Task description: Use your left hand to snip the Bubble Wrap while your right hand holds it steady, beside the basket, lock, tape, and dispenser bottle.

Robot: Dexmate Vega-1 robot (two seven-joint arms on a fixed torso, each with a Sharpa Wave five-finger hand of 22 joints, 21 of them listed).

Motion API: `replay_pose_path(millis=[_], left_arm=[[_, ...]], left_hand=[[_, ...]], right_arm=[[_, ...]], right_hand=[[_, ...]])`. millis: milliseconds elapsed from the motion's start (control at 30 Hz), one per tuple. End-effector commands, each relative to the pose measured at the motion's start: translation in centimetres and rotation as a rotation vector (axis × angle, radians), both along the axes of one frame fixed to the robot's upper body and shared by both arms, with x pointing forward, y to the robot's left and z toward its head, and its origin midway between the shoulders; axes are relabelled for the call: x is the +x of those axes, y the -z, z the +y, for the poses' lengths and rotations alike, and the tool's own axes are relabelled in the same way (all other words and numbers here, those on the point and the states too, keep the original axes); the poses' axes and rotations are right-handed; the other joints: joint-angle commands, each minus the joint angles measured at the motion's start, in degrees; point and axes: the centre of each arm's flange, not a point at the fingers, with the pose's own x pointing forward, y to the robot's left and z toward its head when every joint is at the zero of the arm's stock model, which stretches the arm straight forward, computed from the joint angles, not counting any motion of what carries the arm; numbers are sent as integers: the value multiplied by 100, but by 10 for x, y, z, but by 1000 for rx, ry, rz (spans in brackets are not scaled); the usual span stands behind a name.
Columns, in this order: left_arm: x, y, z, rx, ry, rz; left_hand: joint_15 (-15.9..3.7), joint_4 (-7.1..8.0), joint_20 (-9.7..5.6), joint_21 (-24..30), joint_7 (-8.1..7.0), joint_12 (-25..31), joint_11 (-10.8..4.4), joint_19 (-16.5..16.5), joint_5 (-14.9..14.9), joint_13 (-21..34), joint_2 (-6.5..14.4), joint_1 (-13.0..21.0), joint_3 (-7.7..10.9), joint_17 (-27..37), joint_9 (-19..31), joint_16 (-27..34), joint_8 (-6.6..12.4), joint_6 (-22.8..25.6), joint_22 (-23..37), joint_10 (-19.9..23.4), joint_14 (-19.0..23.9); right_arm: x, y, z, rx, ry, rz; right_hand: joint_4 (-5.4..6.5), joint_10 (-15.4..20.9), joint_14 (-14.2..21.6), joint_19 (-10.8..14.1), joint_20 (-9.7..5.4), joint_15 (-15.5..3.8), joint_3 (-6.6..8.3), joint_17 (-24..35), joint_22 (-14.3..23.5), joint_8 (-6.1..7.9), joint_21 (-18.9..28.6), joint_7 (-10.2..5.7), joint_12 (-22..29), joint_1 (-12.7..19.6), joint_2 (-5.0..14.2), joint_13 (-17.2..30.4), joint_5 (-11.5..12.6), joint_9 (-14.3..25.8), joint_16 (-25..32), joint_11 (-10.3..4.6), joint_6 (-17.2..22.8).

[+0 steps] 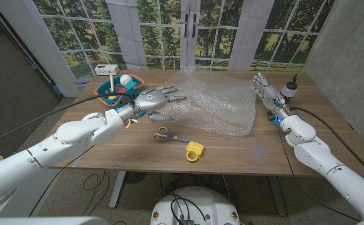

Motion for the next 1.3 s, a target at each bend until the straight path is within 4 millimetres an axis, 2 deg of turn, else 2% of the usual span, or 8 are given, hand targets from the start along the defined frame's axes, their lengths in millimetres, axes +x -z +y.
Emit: replay_pose_path(millis=[33,567,1300], left_arm=[[1,12,-2,33,-1,46],[0,11,-1,59,-30,55],[4,21,-12,94,-41,105]], left_hand=[[-912,8,7,18,-22,65,-3,-1,13,30,13,18,-27,23,7,51,45,89,11,139,33],[-892,24,28,21,91,103,-9,-1,16,44,40,25,-60,22,5,70,61,180,11,308,72],[-896,7,48,26,108,153,-1,10,30,72,143,134,-53,21,4,98,103,392,10,550,168]], right_arm=[[0,0,-2,1,6,5],[1,4,-3,2,5,11],[2,6,-6,11,6,23]], right_hand=[[-21,12,-21,-19,47,41,8,1,24,17,16,-3,19,39,42,27,-23,13,18,-25,-5],[-29,13,-11,-23,45,22,17,1,25,19,20,-6,20,39,45,27,-26,13,29,-6,-1],[-35,19,-11,-30,42,13,20,2,25,17,23,-5,23,27,38,28,-32,13,36,-7,-7]])
